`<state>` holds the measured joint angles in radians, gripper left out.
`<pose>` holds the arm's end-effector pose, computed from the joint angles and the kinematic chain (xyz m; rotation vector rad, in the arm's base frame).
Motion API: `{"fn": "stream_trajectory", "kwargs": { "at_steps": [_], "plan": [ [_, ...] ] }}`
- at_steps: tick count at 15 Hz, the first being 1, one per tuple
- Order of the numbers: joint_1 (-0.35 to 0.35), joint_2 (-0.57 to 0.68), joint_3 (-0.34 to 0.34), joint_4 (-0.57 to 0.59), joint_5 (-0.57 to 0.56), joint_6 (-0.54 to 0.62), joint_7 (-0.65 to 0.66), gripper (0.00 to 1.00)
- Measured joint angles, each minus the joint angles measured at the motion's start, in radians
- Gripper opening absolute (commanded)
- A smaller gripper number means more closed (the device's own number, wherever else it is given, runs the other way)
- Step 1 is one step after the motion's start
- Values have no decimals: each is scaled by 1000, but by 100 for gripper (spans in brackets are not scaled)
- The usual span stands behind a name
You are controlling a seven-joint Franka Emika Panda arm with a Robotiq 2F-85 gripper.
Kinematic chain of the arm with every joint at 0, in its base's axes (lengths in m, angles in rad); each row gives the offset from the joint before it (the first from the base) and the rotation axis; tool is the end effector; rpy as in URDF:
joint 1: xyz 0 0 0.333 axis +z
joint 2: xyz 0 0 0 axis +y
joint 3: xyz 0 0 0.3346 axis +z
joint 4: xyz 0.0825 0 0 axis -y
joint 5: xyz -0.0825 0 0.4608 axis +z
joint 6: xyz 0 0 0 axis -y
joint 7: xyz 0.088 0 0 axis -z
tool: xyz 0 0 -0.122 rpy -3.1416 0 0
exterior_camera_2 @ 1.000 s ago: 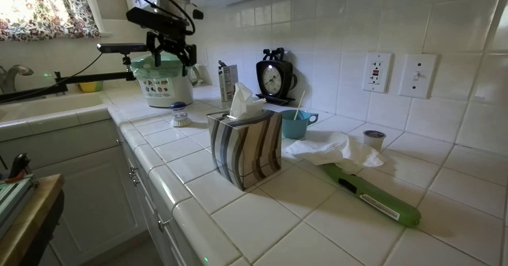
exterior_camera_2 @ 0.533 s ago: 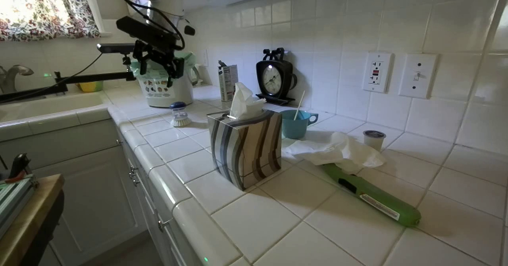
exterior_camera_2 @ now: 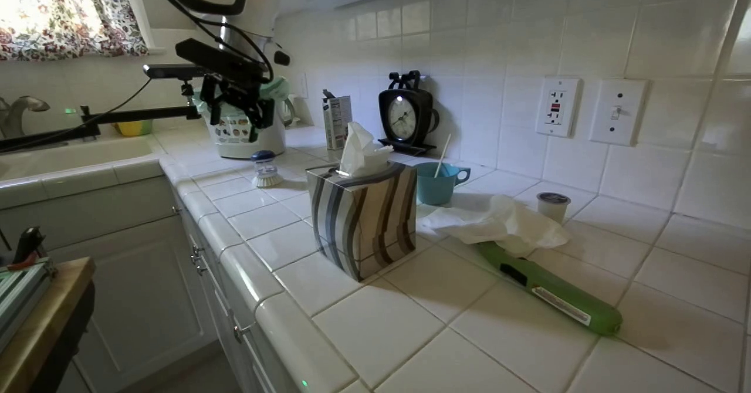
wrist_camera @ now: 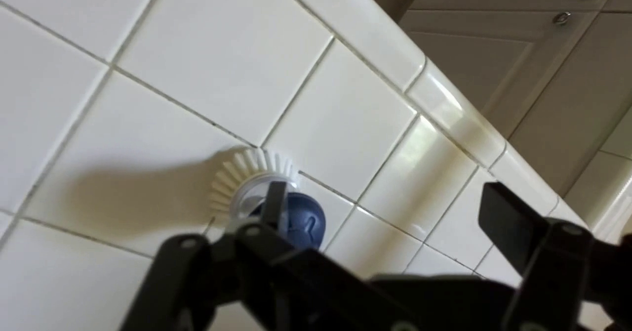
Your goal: Open the left door of the top cabinet then pick up the blush and put it in the cabinet
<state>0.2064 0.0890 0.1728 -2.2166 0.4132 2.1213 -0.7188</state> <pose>0.5269 0.2355 0.2799 -2.5205 -1.1372 0.1691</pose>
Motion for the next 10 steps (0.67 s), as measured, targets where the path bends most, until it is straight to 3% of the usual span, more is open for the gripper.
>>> {"fn": "stream_trajectory", "kwargs": {
  "at_steps": [5, 10],
  "plan": [
    [1, 40, 31, 5, -26, 85, 40, 100],
    [-1, 44, 35, 9, -26, 99, 41, 100]
  ]
}}
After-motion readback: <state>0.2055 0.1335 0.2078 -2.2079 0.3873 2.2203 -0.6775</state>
